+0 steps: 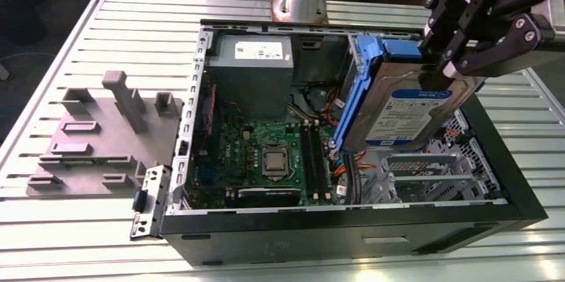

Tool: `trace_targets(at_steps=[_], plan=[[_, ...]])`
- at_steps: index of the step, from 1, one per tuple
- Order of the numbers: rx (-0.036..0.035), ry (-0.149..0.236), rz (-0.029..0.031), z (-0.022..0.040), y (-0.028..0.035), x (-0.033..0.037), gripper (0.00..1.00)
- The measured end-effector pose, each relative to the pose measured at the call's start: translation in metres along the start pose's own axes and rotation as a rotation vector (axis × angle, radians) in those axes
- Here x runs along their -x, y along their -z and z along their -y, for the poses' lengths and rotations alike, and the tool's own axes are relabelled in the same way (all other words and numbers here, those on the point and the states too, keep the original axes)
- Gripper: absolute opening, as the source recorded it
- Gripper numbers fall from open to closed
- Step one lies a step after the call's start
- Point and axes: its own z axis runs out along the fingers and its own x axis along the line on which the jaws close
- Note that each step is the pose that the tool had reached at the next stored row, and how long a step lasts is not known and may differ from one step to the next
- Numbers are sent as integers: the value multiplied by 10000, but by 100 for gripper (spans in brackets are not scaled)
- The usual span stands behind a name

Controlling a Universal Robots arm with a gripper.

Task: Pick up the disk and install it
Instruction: 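Pick up the disk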

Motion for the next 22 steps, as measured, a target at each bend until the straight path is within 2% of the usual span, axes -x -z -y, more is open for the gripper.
trace_targets(at_steps=[9, 22], plan=[[8, 0, 0, 85, 3, 1, 35], [8, 0, -1, 122, 5, 2, 35]])
